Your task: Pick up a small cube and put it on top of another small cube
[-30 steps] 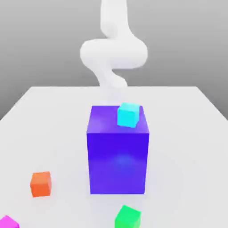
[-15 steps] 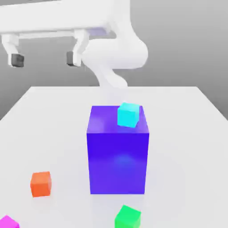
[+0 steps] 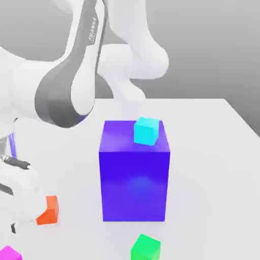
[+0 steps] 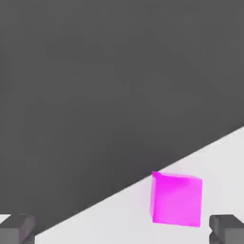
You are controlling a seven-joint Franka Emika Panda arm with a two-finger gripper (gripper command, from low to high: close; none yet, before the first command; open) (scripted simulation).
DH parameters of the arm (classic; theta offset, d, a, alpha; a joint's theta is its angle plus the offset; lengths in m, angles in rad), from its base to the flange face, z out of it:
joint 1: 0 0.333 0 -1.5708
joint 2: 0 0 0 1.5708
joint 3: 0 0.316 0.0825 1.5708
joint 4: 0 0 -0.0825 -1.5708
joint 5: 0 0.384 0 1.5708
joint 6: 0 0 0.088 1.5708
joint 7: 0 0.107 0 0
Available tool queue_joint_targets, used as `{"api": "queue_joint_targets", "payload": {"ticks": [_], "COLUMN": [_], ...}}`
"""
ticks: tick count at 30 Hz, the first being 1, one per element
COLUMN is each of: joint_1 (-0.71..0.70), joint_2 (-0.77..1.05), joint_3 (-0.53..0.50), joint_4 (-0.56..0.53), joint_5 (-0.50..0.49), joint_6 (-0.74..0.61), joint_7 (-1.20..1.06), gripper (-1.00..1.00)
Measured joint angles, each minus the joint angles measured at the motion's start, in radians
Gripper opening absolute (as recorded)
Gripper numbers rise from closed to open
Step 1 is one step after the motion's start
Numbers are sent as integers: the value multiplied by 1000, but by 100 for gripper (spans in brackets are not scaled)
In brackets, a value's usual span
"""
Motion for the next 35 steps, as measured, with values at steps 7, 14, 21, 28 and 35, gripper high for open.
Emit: {"api": "queue_joint_targets", "payload": {"ticks": [7,14,21,28,35], "joint_1": [-59,-58,57,251,299], "joint_2": [237,233,16,-160,-71], "joint_3": [35,33,46,168,197], "joint_4": [51,50,-69,-272,-301], "joint_5": [52,53,-21,-131,-156], "joint_6": [126,122,28,65,184], "joint_7": [-30,-30,7,48,61], "gripper": [-100,-100,-100,-100,100]}}
